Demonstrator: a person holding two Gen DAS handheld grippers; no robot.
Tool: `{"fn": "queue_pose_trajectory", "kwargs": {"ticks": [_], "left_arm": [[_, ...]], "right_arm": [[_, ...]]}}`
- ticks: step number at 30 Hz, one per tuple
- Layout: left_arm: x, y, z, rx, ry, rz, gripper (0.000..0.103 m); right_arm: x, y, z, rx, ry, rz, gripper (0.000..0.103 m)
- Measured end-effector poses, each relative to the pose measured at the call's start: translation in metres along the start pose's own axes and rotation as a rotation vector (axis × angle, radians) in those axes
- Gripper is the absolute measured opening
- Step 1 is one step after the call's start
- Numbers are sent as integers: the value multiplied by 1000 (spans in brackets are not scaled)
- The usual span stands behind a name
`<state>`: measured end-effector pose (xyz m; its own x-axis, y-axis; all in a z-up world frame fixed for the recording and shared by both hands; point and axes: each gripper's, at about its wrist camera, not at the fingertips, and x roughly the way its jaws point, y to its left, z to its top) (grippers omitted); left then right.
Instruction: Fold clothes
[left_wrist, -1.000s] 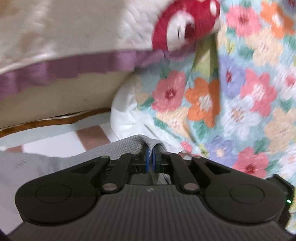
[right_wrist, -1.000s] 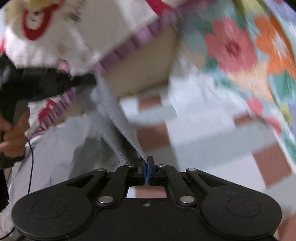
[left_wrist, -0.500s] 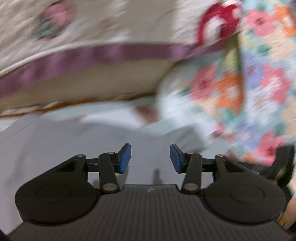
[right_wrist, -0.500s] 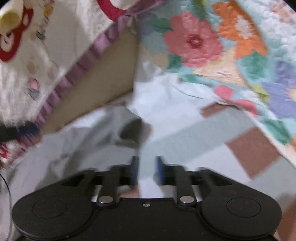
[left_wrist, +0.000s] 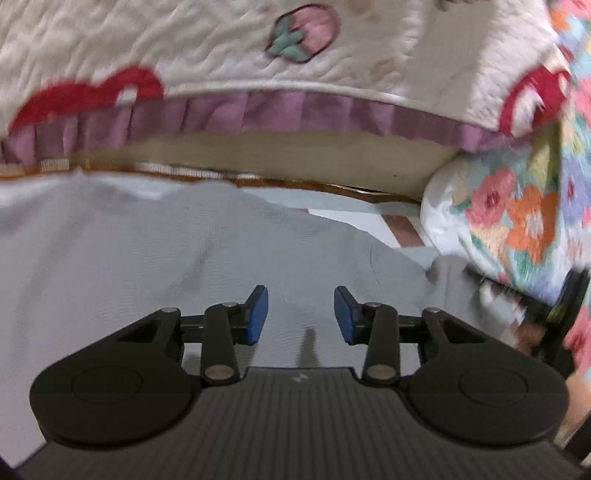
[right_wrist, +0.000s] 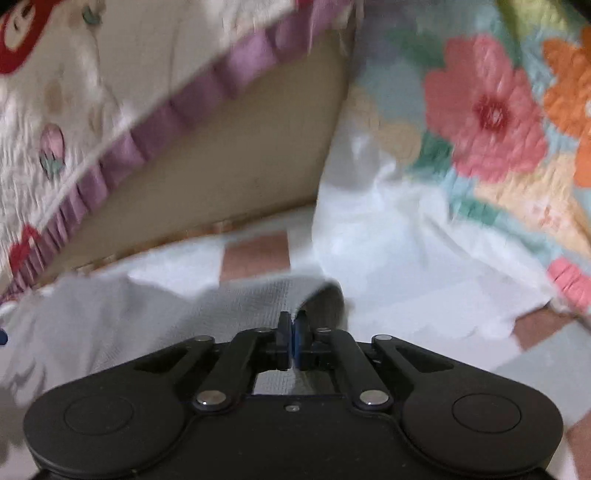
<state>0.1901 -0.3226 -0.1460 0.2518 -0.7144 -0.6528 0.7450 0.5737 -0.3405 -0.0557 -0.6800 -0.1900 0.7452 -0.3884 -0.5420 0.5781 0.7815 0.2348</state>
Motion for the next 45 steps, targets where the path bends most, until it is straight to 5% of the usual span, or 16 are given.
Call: {"fn": "queue_pose_trajectory", "kwargs": {"ticks": [2,8,10,14,20,22,25,26,27,32,36,41,45], "left_arm": [[-4,2,-10,41,24,41,38],[-14,22,-46,1,114,88,38],[-20,28,-56,-16,128,97,38],[-35,21,-67,2,126,69,42],[-39,-18,-77,113,153,24,43],[-39,-24,-82,138,160,46,44],[-41,-23,-88,165,174,112,44],[-43,-21,-90,165,181,130,44],[-46,-15,-91,153,189,140,44],[-76,23,-104,85,222,172,44],[-103,51,-115,87,244,236,44],[-163,72,-109,171,187,327,52],[-195,105,-116,138,105,388,53]], "right_arm": [[-8,-9,9,-16,-37,-66,2],[15,-33,0,10,99,-165,1],[9,-34,-2,58,96,-213,21],[-33,-39,-28,249,104,-131,43],[-78,-33,-73,462,159,10,45],[-76,-17,-78,424,190,58,45],[-66,1,-76,340,157,11,45],[-61,4,-74,318,144,-3,36],[-60,9,-71,269,135,-26,9],[-77,34,-58,-25,65,-185,6],[-69,18,-74,-20,116,-243,5],[-78,31,-61,-72,102,-463,10],[-91,78,-46,-84,90,-267,25]]}}
